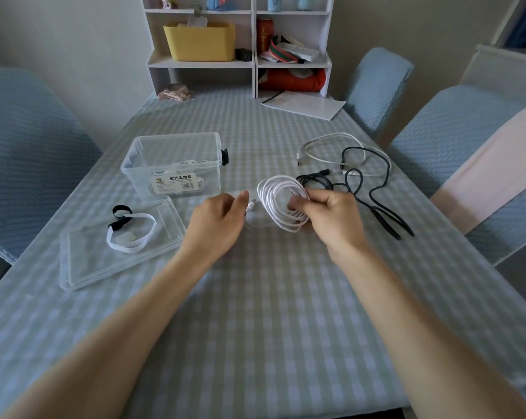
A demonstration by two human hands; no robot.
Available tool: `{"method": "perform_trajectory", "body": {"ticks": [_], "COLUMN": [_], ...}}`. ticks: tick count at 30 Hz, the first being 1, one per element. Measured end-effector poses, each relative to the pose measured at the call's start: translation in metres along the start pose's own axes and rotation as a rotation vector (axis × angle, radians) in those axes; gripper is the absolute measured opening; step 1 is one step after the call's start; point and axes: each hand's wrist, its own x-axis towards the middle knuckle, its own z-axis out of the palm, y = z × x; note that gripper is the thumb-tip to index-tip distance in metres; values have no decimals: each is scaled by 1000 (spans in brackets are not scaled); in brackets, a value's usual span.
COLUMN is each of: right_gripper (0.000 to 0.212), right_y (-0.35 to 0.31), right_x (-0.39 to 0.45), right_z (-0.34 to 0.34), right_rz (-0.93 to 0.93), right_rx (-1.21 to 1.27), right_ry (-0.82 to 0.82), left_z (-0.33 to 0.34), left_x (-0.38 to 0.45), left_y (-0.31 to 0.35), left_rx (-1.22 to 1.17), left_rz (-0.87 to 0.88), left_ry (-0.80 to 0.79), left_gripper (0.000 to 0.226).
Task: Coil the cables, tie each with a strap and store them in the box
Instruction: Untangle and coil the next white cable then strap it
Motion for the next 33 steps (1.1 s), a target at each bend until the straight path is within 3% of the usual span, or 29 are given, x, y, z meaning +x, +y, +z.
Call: {"method": "perform_trajectory", "body": {"ticks": [5,8,11,13,16,18,22,26,30,33], "right_gripper": [6,8,8,11,9,8,9,17,10,31], "right_y": [-10,-11,-7,-2,6,7,8,11,12,8], "right_x": [0,2,3,3,1,2,3,1,0,-5], "right_z": [0,-2,-1,0,4,1,-3,1,4,5], "right_rz": [236,284,217,59,-146,-169,-219,-347,-428,-440], "right_rx": [393,489,341,15,-342,-400,-447,-551,-608,-643], "right_ry": [-36,-32,-31,-39,-72,-76,-67,-91,-85,-84], "left_z": [3,7,8,7,8,9,8,11,12,12], "left_x": [-6,-9,-6,-6,-9,-11,-12,-13,-11,-11], "left_y": [14,19,19,16,11,10,11,8,3,3], "left_rx": [-145,-588,-904,-823,-460,-317,-256,106,239,265], "left_rz": [-209,-424,-430,-303,-8,101,162,340,424,461], "left_ry": [-122,-197,-131,-64,-15,-56,-154,-147,-133,-118], "left_gripper": [41,31,29,23,31,35,30,15,14,9]}}
